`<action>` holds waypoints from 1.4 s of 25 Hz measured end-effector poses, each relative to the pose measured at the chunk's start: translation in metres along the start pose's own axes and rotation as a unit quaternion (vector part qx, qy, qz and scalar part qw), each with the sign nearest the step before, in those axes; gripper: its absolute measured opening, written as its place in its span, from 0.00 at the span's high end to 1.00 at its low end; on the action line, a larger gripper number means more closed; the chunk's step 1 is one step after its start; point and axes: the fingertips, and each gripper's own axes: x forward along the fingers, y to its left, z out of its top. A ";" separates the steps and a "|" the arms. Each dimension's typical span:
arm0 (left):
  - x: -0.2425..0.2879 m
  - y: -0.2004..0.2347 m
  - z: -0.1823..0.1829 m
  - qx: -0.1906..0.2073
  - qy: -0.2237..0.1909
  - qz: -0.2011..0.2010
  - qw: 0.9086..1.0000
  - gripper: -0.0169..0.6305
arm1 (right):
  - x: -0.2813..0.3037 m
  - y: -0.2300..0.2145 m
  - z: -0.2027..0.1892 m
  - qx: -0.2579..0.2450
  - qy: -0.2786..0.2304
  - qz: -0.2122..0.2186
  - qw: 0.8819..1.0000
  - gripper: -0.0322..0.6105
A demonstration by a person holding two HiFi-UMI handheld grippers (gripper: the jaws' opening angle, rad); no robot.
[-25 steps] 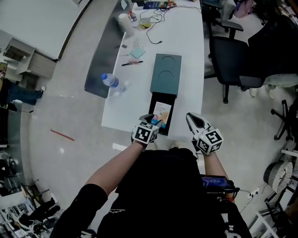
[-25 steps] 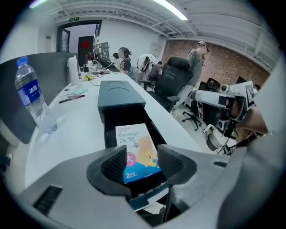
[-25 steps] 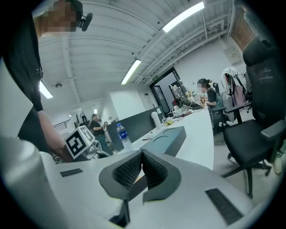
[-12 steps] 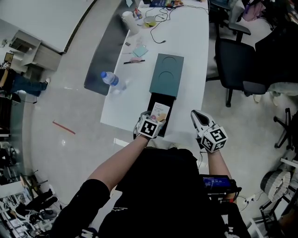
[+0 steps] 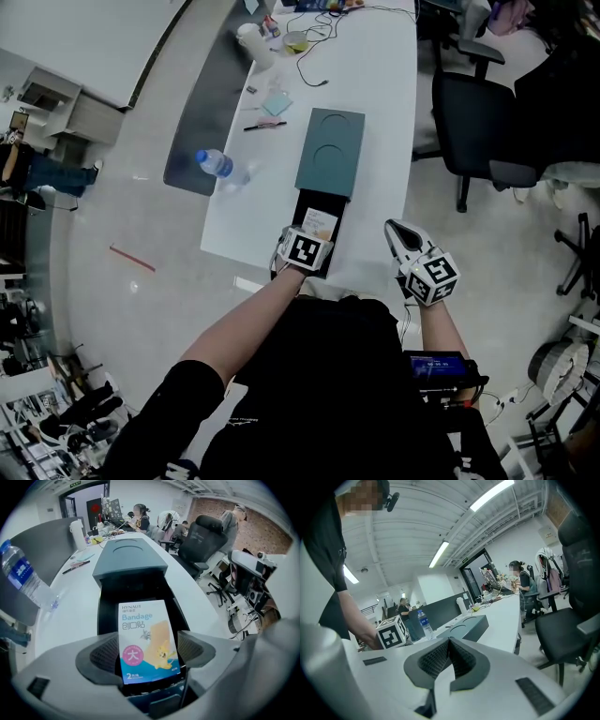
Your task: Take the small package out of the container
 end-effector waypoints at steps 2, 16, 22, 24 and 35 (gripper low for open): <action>0.003 0.002 -0.001 -0.007 0.013 0.013 1.000 0.38 | 0.000 -0.001 0.000 0.003 -0.001 0.000 1.000 0.91; 0.006 0.007 0.003 -0.019 0.006 0.030 0.999 0.39 | -0.003 -0.008 -0.003 0.012 0.001 -0.002 1.000 0.91; 0.000 0.004 0.001 -0.026 -0.016 0.018 0.999 0.39 | -0.006 -0.006 -0.005 0.009 0.002 0.002 1.000 0.91; -0.006 0.004 0.002 -0.027 -0.020 0.015 0.999 0.39 | -0.006 -0.004 -0.005 0.008 0.004 0.003 1.000 0.91; -0.038 0.010 0.018 -0.046 -0.126 -0.029 0.991 0.39 | 0.000 0.017 -0.012 0.000 0.014 0.010 1.000 0.91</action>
